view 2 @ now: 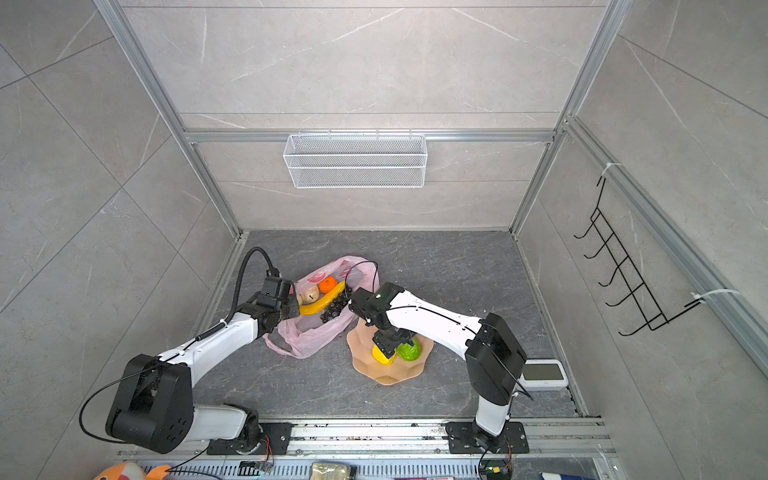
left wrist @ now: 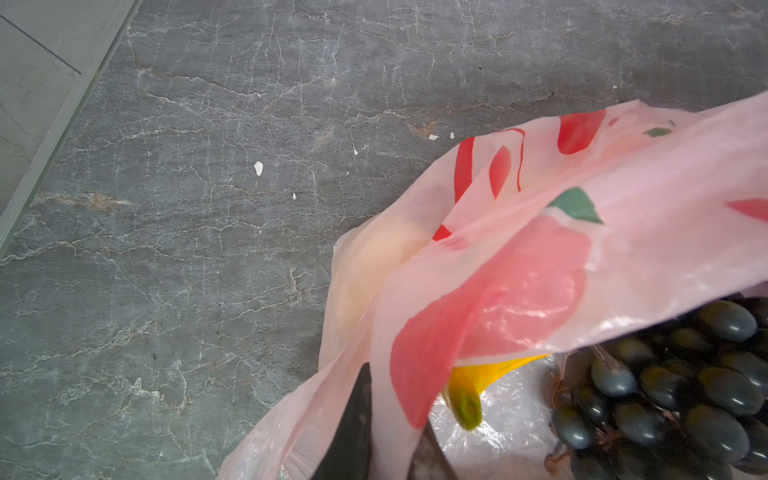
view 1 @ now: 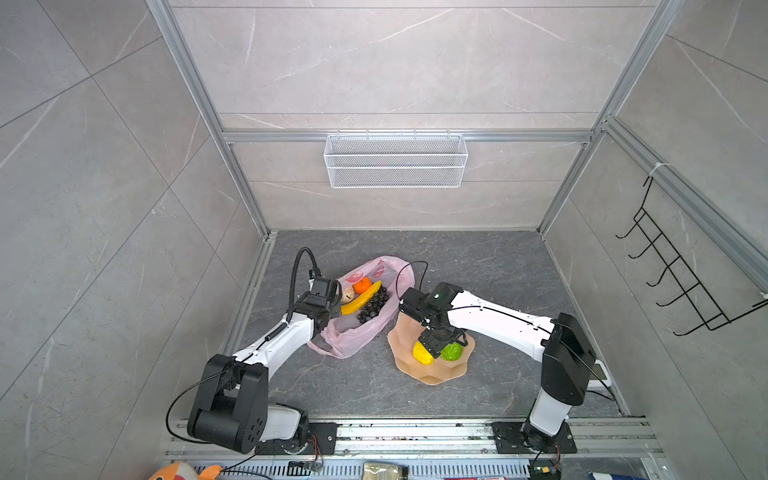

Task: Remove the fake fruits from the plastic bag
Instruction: 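Lower the chayote into the bowl beside the apple and open the right gripper, then reach the right gripper back into the bag toward the orange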

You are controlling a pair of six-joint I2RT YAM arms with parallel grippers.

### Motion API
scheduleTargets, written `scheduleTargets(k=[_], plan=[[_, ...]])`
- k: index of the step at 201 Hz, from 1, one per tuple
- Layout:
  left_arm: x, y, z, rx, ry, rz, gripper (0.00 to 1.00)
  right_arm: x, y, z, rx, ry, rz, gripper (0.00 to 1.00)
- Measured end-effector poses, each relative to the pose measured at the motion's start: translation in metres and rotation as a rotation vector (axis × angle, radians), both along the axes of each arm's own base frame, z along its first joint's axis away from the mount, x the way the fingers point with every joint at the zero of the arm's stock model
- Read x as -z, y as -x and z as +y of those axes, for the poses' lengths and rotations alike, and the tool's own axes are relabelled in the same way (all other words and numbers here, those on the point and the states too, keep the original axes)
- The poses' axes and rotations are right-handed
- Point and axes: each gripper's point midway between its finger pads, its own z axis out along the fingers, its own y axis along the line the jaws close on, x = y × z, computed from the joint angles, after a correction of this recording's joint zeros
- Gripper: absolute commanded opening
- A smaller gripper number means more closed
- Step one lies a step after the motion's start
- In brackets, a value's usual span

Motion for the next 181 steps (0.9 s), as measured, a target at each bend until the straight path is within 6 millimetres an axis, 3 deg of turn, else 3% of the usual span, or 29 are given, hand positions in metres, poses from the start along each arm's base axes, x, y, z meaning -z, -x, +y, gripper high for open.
scheduleTargets(k=[40, 100, 148, 181], plan=[[-0.004, 0.002, 0.000, -0.002, 0.007, -0.015, 0.06, -0.035, -0.017, 0.039, 0.028, -0.224, -0.117, 0.71], [-0.014, 0.009, 0.004, -0.012, 0.016, -0.063, 0.01, -0.060, -0.046, 0.150, 0.053, -0.638, -0.212, 0.65], [-0.023, 0.008, 0.004, -0.017, 0.030, -0.093, 0.01, -0.047, -0.095, 0.209, 0.081, -0.721, -0.281, 0.63], [-0.023, 0.008, 0.006, -0.026, 0.026, -0.096, 0.01, -0.028, -0.139, 0.226, 0.105, -0.701, -0.329, 0.62]])
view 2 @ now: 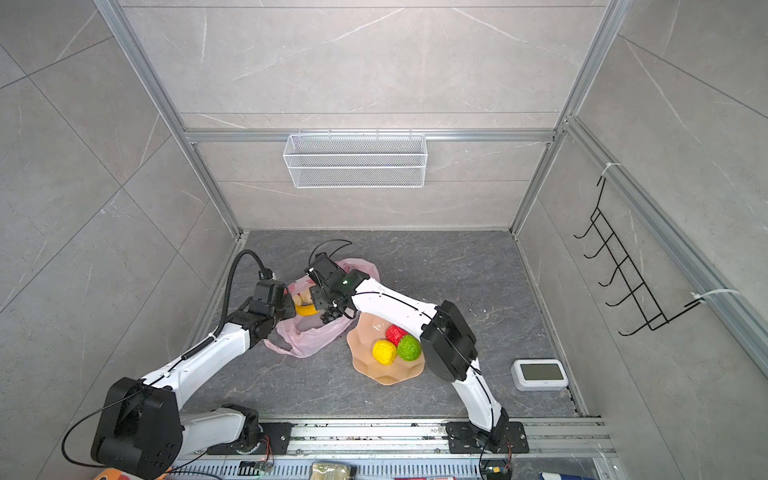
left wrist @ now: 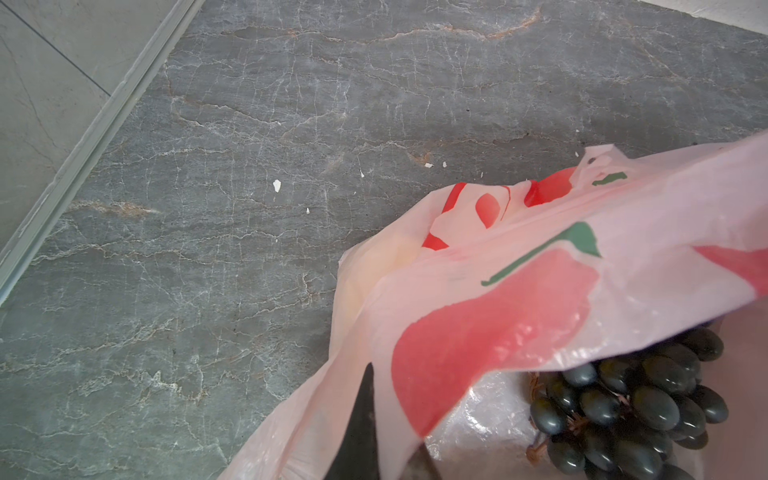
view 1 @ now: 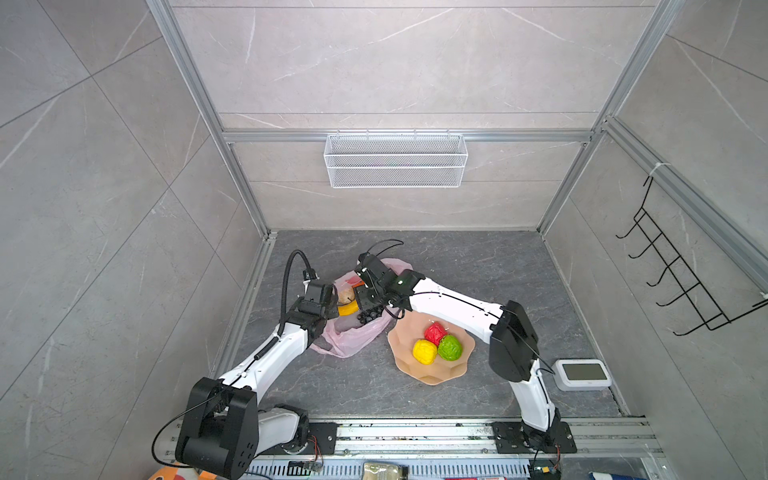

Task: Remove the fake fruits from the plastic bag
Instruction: 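Reach the right gripper back into the bag toward the orange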

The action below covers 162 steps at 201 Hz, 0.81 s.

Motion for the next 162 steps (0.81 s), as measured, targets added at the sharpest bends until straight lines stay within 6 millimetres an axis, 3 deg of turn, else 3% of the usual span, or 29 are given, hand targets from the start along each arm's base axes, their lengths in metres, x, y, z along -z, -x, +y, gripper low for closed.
scheduleTargets(k=[36, 90, 162], plan=[[0.004, 0.000, 0.004, -0.017, -0.013, 0.012, 0.01, 0.023, -0.034, 0.004, 0.014, 0.051, -0.035, 0.62], [0.024, -0.001, 0.015, -0.045, -0.007, 0.073, 0.03, 0.036, -0.074, 0.018, -0.014, 0.072, -0.080, 0.66], [0.029, -0.001, 0.016, -0.050, 0.011, 0.089, 0.03, 0.064, -0.090, 0.029, -0.068, 0.110, -0.077, 0.72]])
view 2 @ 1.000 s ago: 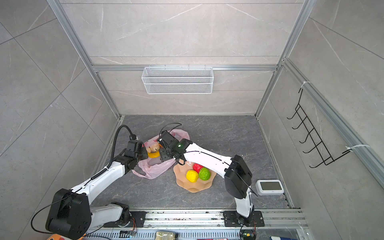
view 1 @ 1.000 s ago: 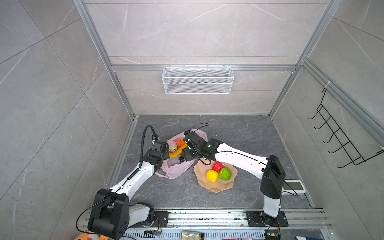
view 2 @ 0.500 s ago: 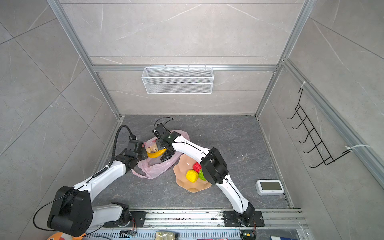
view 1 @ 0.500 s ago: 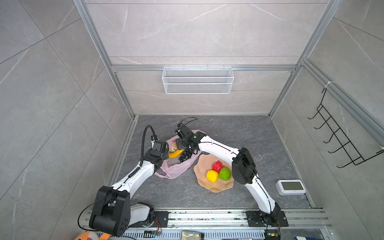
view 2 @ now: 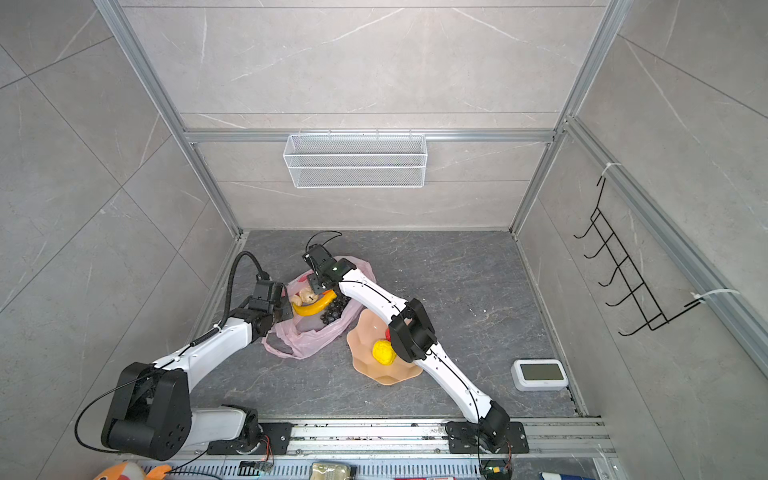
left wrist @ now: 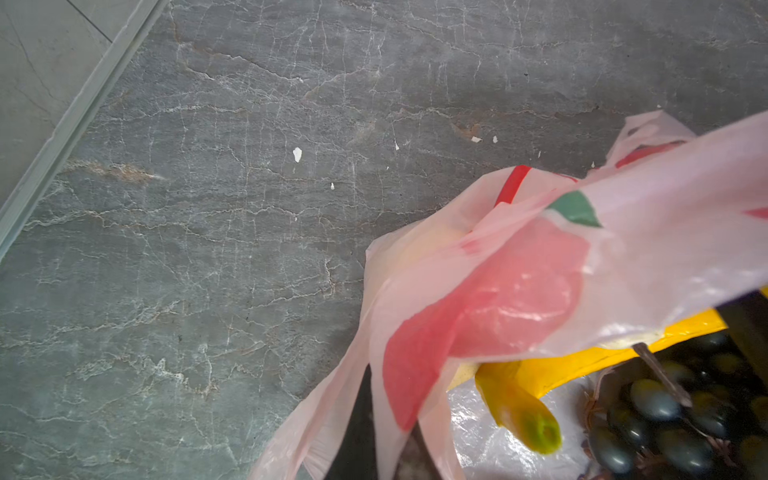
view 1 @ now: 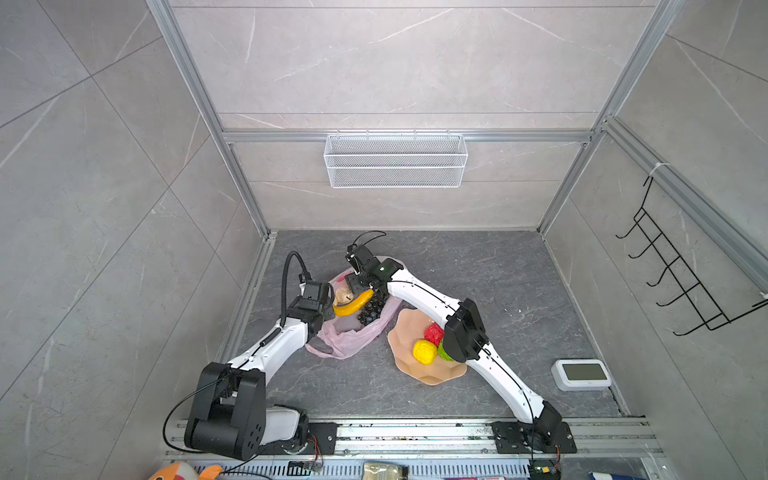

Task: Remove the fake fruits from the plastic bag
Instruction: 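Reach the right gripper back into the bag toward the orange, then grasp the orange in the bag with the right gripper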

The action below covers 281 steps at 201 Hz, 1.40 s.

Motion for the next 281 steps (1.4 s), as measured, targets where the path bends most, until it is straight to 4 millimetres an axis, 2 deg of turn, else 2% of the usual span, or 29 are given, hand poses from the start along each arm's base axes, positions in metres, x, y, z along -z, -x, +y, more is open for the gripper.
scheduleTargets(k=[70, 106, 154, 212, 281], plan=[[0.000, 0.000, 0.001, -0.004, 0.005, 0.000, 0.03, 0.014, -0.010, 0.001, 0.006, 0.004, -0.005, 0.76], [0.000, 0.000, 0.001, -0.007, 0.007, -0.001, 0.03, 0.032, -0.014, -0.001, 0.006, 0.023, 0.007, 0.74], [0.000, 0.000, 0.000, -0.005, 0.011, 0.000, 0.04, 0.045, -0.017, -0.006, 0.016, 0.037, 0.021, 0.70], [0.000, -0.001, -0.001, -0.005, 0.016, -0.003, 0.03, 0.046, -0.017, -0.010, 0.034, 0.037, 0.036, 0.53], [0.000, -0.001, 0.000, -0.006, 0.016, -0.005, 0.03, 0.039, -0.001, -0.026, 0.055, 0.068, 0.092, 0.51]])
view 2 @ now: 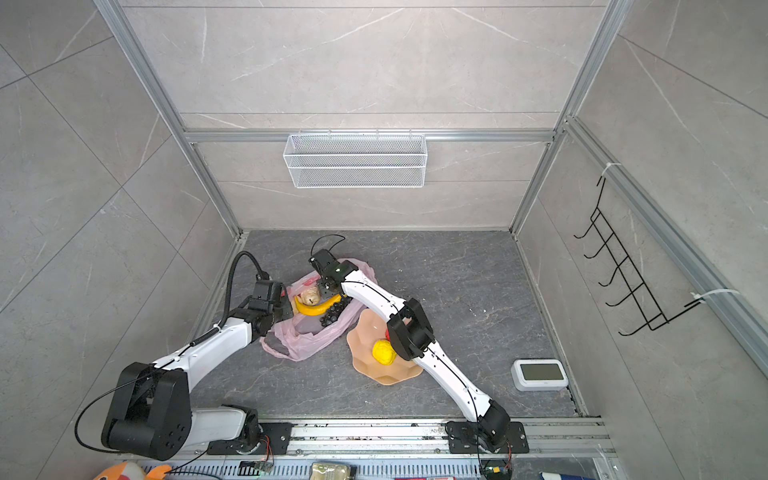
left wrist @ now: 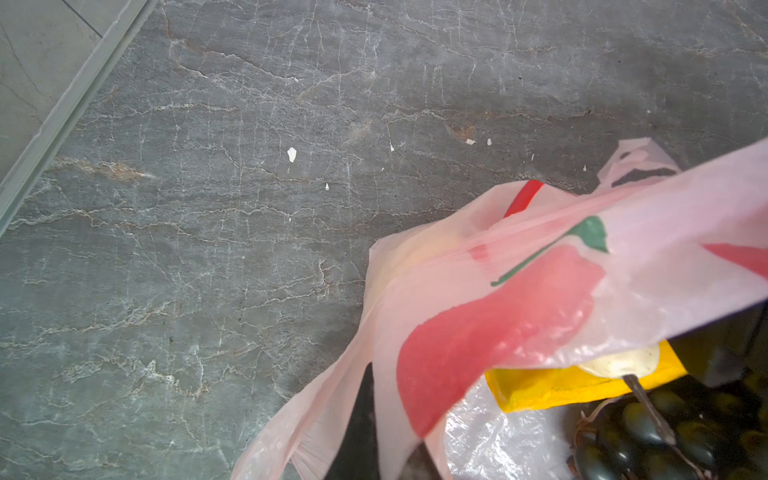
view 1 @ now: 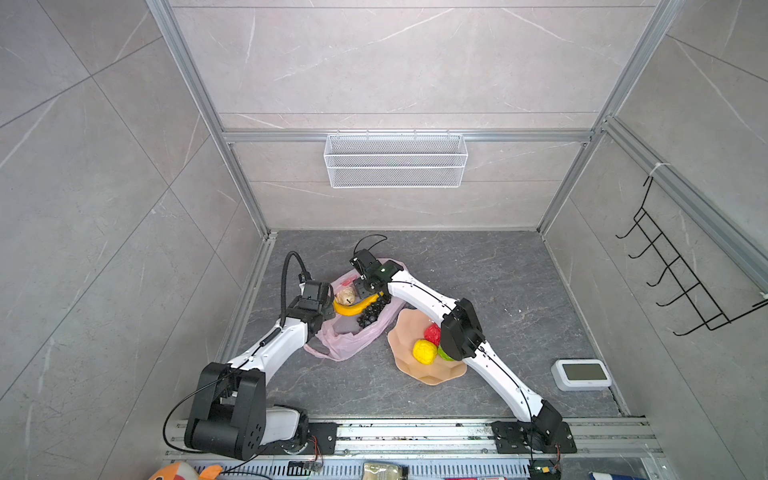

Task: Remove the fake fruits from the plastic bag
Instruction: 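Grasp the orange in the bag with the right gripper, then lift the orange out and carry it over the peach bowl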

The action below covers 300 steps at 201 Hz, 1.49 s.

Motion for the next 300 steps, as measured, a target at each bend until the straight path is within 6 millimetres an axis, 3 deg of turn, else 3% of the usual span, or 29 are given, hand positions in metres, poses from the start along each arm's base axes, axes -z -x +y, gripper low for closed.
scheduleTargets(k=[111, 185, 253, 300], plan=[[0.002, 0.000, -0.001, 0.006, 0.013, 0.007, 0.04, -0.071, 0.027, -0.018, 0.016, -0.112, -0.019, 0.51], [0.002, 0.000, -0.001, 0.006, 0.013, 0.007, 0.04, -0.081, 0.052, -0.025, -0.002, -0.143, -0.007, 0.51], [0.002, 0.000, -0.002, 0.008, 0.016, 0.008, 0.04, -0.120, 0.100, -0.067, -0.002, -0.183, -0.018, 0.52], [0.002, 0.000, -0.002, 0.008, 0.017, 0.008, 0.03, -0.126, 0.131, -0.112, 0.053, -0.174, -0.033, 0.53]])
